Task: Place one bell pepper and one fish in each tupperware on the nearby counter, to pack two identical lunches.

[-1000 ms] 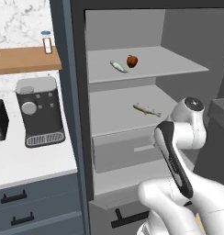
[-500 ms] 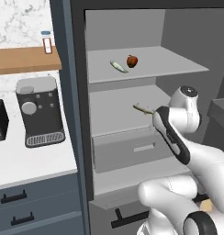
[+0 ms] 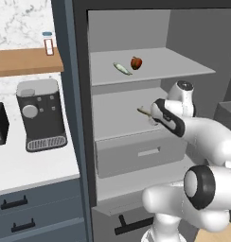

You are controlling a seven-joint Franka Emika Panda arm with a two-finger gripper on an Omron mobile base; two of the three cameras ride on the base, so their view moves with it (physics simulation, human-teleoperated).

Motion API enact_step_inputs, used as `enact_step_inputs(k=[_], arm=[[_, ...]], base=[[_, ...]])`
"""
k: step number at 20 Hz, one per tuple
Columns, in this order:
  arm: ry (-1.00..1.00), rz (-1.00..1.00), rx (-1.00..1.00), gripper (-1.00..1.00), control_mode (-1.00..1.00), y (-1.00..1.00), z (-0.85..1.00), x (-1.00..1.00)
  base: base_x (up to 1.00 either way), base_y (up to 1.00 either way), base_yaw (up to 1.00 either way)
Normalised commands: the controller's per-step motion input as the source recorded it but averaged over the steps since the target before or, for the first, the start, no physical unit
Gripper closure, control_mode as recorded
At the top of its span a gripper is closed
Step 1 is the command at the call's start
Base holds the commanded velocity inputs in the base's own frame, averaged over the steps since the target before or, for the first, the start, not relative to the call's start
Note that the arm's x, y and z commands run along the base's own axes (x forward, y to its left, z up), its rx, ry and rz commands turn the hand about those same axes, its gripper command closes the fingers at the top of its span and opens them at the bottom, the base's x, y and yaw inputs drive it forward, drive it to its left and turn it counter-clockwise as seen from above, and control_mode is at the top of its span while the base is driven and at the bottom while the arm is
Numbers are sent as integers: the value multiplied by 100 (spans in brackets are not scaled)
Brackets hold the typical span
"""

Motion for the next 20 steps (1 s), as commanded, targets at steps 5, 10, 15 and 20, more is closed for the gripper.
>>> enact_step_inputs(k=[5,10,15,20], arm=[[0,3,0,-100,-100,-12,-13,73],[0,6,0,-100,-100,-28,-20,67],[0,8,0,-100,-100,-6,-25,64],[6,8,0,-100,-100,0,-31,40]], base=[[0,0,0],[0,0,0],[0,0,0],[0,0,0]])
